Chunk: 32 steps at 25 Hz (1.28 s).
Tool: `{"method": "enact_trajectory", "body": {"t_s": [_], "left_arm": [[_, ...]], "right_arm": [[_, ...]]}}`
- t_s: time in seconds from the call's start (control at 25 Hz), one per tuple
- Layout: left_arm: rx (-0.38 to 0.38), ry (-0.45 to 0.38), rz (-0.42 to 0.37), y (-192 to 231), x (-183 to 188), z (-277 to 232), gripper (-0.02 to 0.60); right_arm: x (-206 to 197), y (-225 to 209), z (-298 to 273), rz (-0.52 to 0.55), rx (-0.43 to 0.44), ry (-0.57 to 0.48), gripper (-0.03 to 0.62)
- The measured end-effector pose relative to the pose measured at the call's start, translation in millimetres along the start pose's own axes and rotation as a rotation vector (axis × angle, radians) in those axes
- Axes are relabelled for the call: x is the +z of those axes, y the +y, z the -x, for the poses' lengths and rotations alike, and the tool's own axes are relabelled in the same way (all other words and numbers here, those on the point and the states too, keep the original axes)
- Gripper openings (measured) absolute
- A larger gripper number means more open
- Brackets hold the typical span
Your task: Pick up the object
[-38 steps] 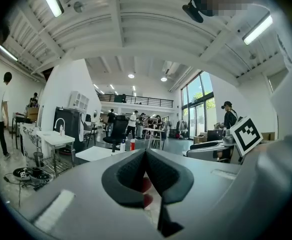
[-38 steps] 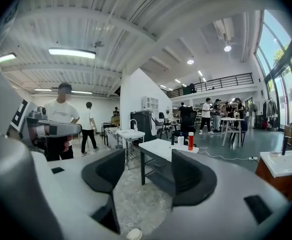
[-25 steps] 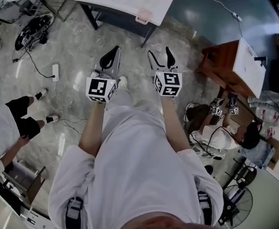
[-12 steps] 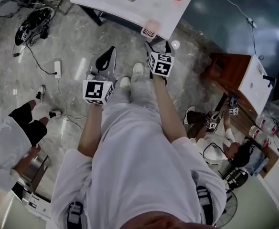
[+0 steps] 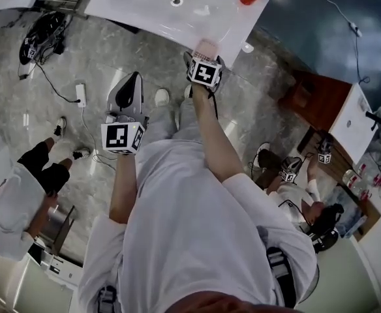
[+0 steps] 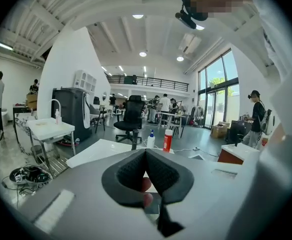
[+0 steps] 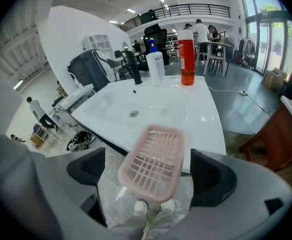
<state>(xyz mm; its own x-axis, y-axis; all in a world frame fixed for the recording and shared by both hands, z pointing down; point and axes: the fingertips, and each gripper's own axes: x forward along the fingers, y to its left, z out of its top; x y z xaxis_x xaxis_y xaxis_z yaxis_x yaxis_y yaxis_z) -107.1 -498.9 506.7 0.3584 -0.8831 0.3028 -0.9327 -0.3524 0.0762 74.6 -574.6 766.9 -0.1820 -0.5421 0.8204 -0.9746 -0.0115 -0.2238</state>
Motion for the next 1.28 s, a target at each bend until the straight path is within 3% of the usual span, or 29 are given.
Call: {"method": "enact_trajectory", "body": {"t_s": [0.24, 0.36, 0.72, 0.96, 1.28], "left_arm": [[-0.022, 0.015, -0.015, 28.7, 7.8, -11.4, -0.001], [-0.015, 0.012, -0.01, 48.0, 11.7, -12.3, -0.002], [-0.047, -0.005, 0.011, 69.0, 14.9, -26.8, -0.001], [-0.087, -0.024, 0.015, 66.4, 16.7, -29.9, -0.002], [-0.14, -0.085, -0.01, 52.5, 36.3, -37.8, -0.002]], "right_arm": [[-7.0, -11.4, -33.8, -0.031, -0.137, 0.093, 0.535], [-2.5, -14.0, -38.4, -0.015, -0.208, 0.08, 0.512], [-6.3, -13.4, -32.8, 0.002, -0.198, 0.122, 0.465], [18.0, 0.7, -5.4, 0.014, -0.138, 0.009, 0.463], [106.0, 48.4, 68.3, 0.087, 0.006, -0.278, 0.462]]}}
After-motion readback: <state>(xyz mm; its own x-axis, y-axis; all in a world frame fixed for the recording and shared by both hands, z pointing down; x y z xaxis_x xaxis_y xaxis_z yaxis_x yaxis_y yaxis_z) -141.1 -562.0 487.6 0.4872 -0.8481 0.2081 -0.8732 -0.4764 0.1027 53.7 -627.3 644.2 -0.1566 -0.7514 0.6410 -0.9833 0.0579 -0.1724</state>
